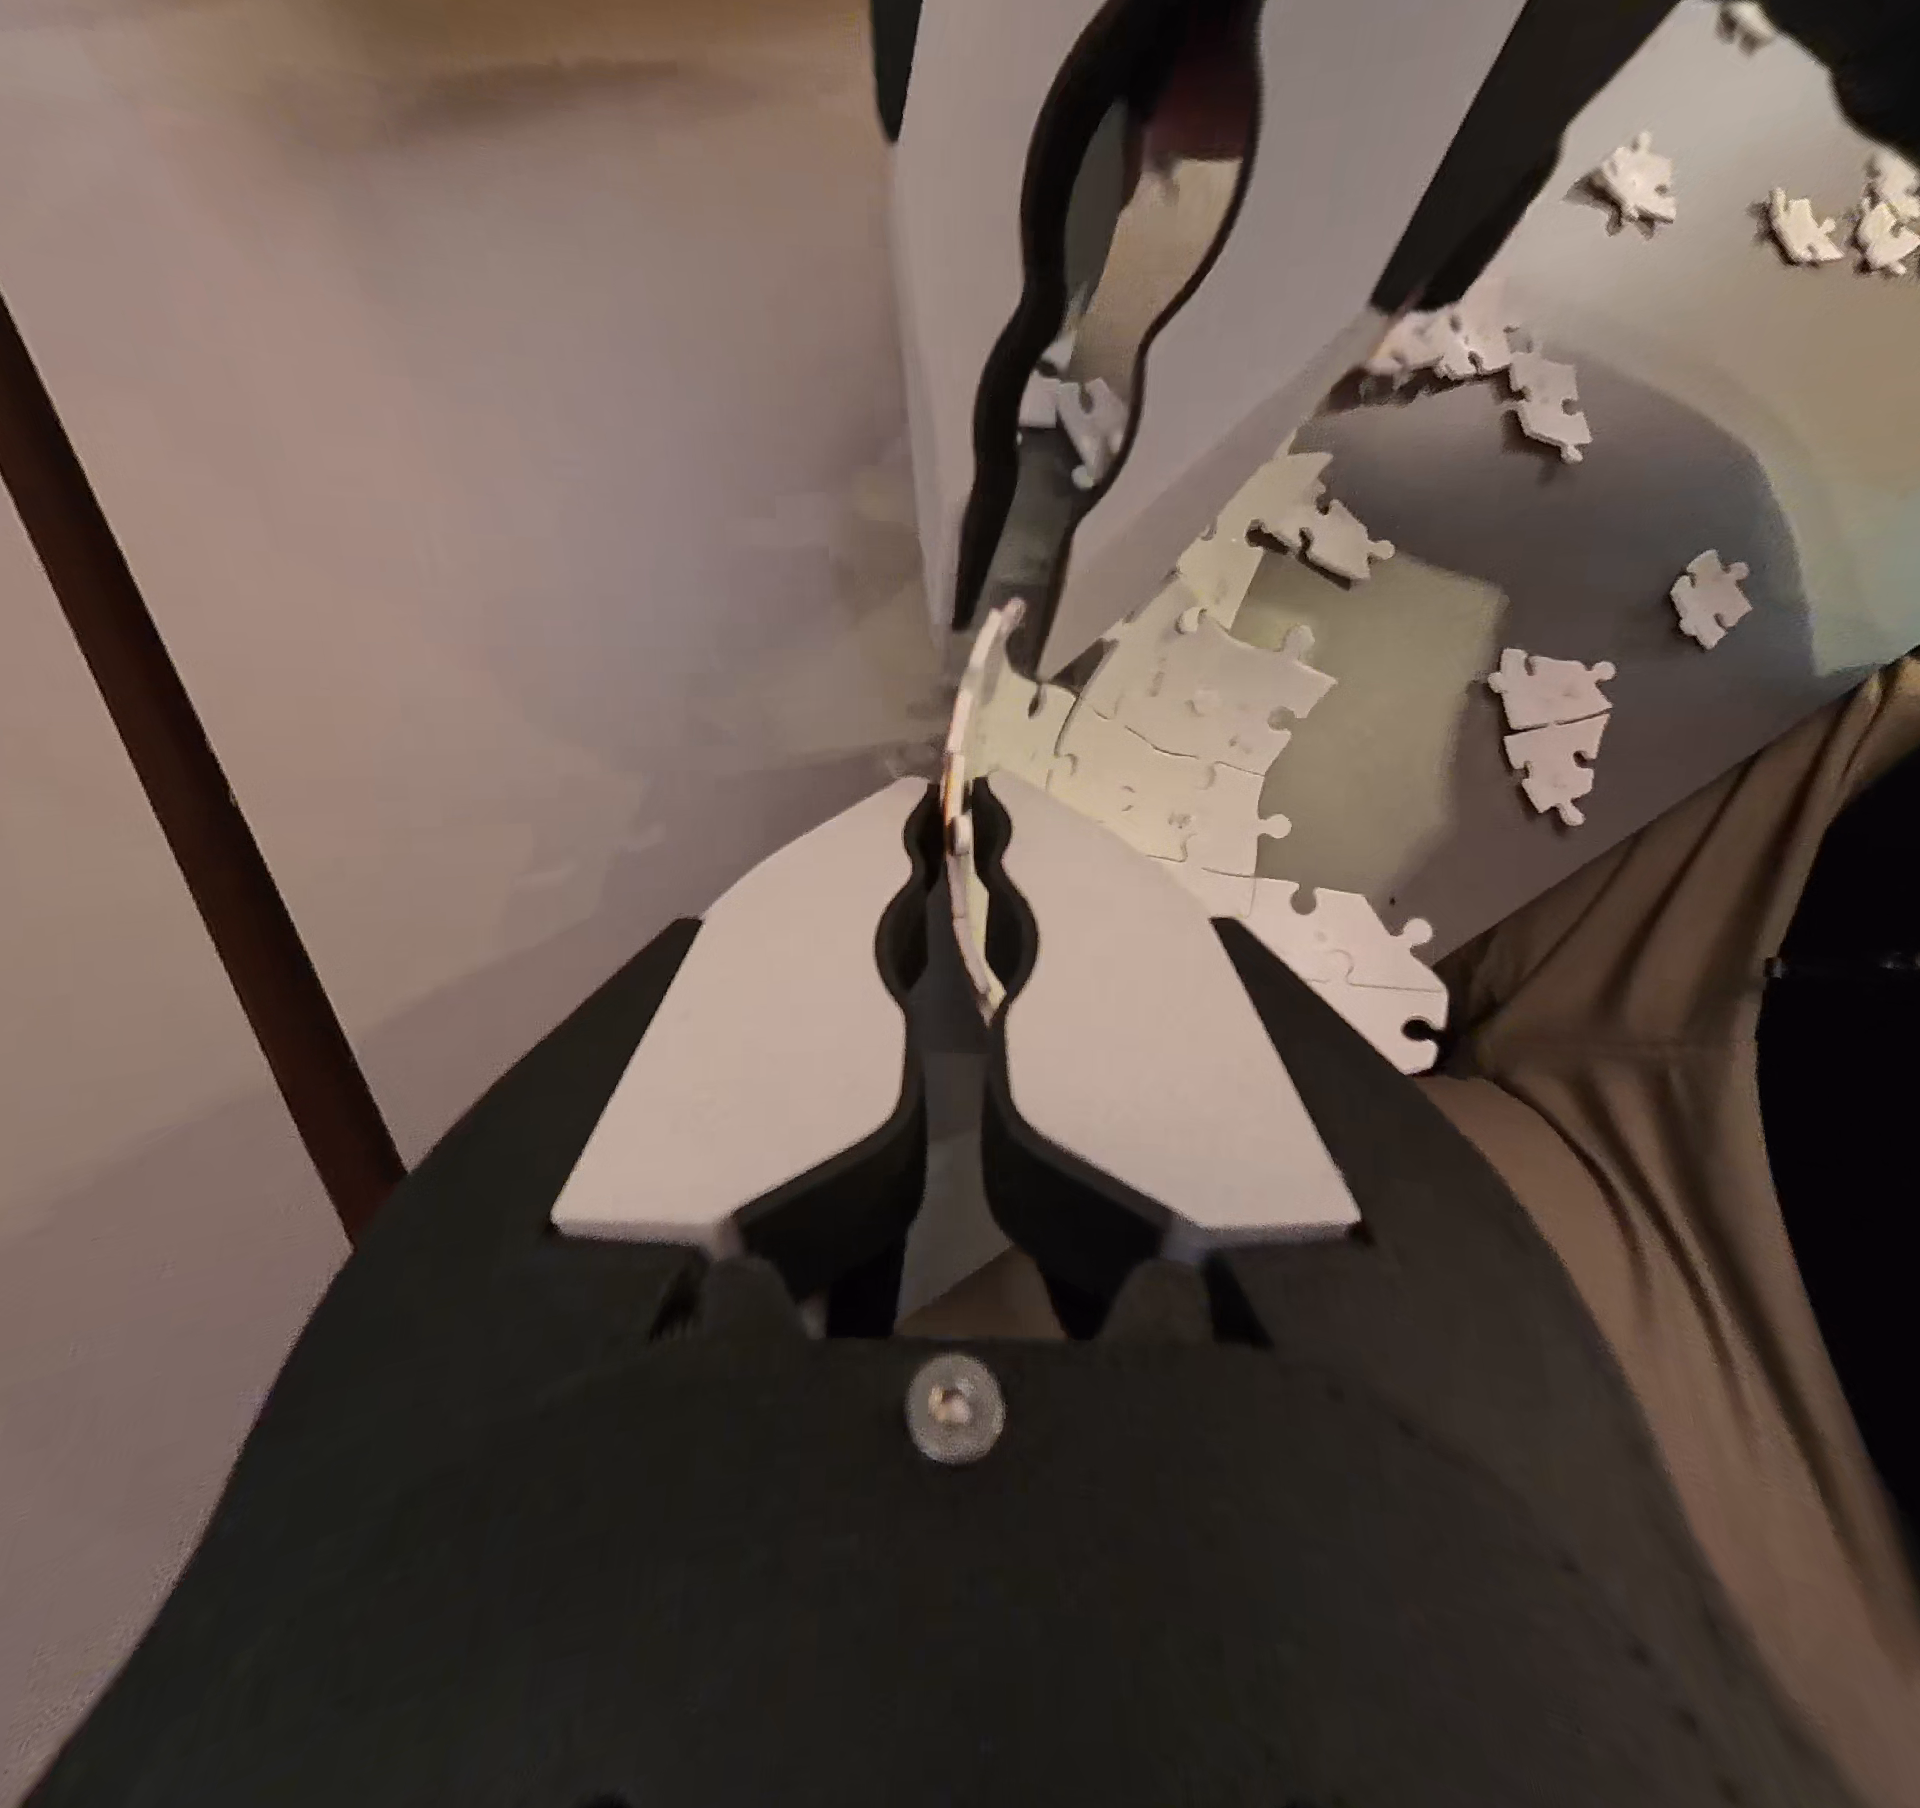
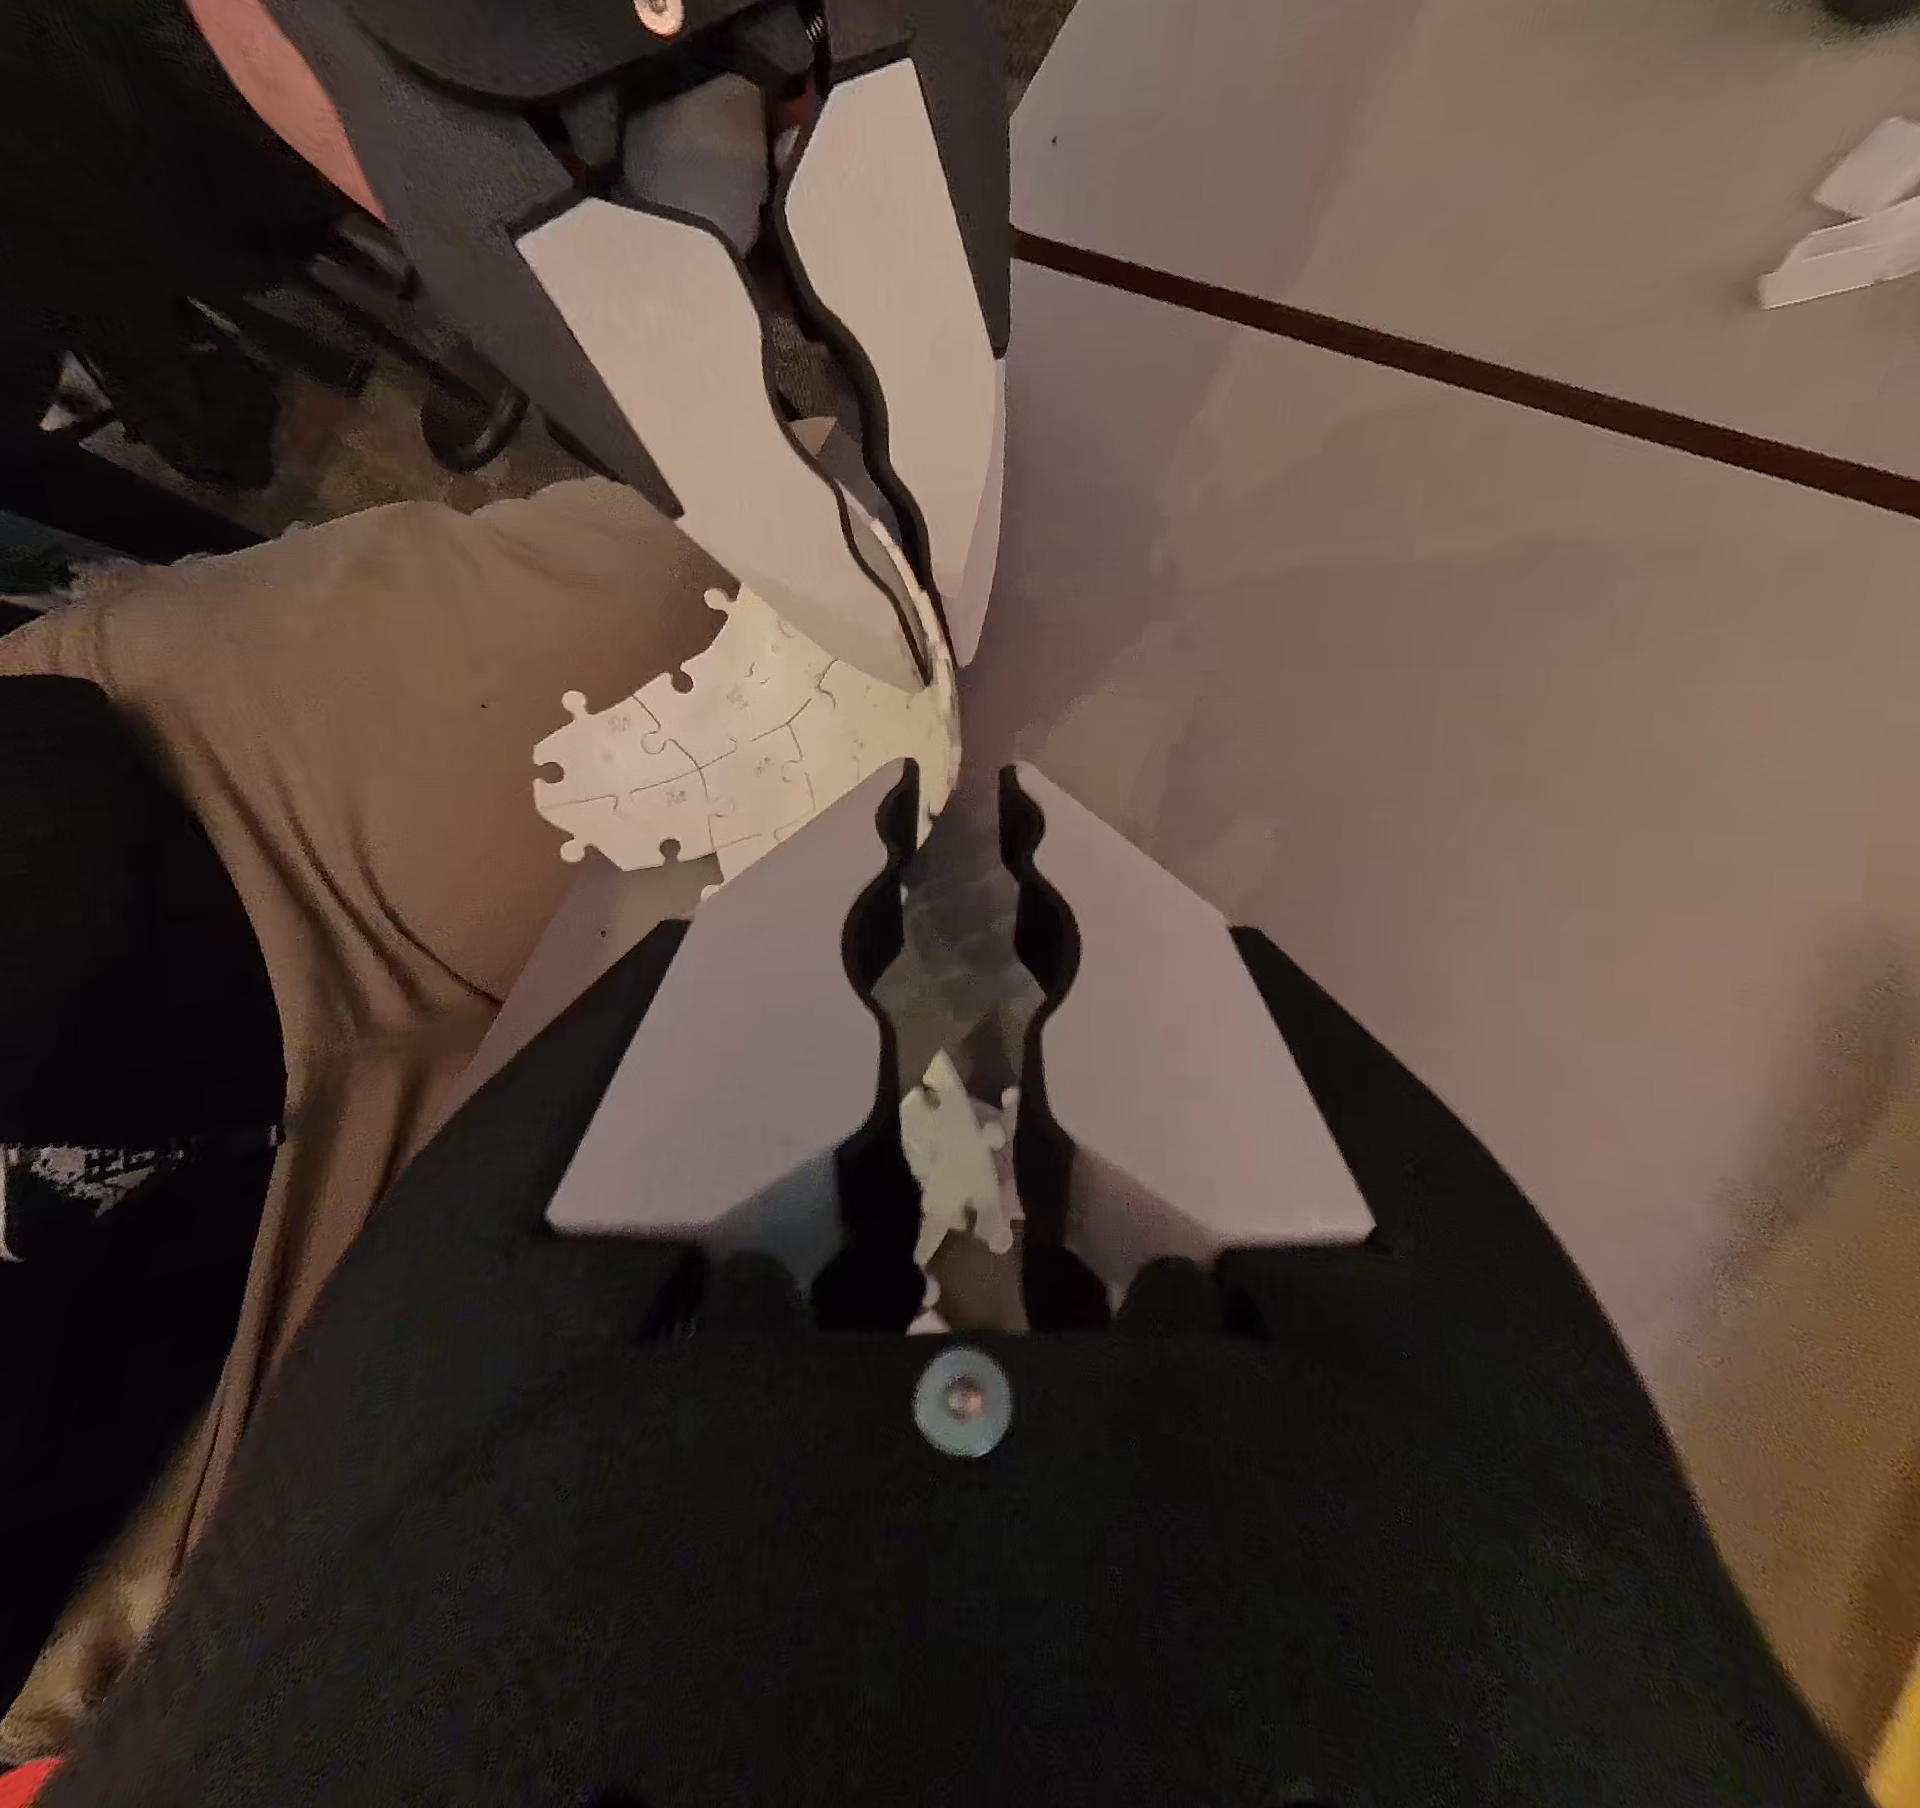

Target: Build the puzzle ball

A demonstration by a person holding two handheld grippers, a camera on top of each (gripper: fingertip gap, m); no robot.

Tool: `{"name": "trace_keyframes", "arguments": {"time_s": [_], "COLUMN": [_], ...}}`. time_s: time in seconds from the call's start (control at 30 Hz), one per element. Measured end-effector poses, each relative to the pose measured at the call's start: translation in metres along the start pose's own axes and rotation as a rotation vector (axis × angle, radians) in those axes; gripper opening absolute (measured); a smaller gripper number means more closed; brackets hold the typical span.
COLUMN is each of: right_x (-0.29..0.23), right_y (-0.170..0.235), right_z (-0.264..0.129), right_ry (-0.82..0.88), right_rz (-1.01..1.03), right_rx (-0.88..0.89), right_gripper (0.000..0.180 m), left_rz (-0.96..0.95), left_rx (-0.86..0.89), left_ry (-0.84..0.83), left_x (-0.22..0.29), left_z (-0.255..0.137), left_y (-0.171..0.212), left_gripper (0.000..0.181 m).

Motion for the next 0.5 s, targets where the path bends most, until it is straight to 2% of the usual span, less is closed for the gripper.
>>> {"name": "trace_keyframes", "arguments": {"time_s": [0.17, 0.27, 0.5], "right_x": [0.002, 0.001, -0.032], "right_y": [0.007, 0.027, 0.082], "right_z": [-0.033, -0.049, -0.063], "right_ry": [0.072, 0.143, 0.171], "right_rz": [0.036, 0.024, 0.041], "right_rx": [0.06, 0.003, -0.115], "right_gripper": [0.02, 0.02, 0.022], "left_rz": [-0.03, -0.053, -0.075], "left_rx": [0.044, 0.059, 0.105], "left_ry": [-0.002, -0.011, -0.023], "left_x": [0.001, 0.001, 0.002], "left_z": [-0.005, -0.008, -0.014], "left_y": [0.004, 0.008, 0.009], "left_gripper": [0.004, 0.004, 0.004]}}
Point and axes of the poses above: each gripper's, where its closed fingertips meet, z out along the fingers, y out of its underside, x = y × z across the jaws, the point moved 5 cm from there along -z, back along the fingers, and after that the axes turned 12 degrees about y, right-handed, at the moved point
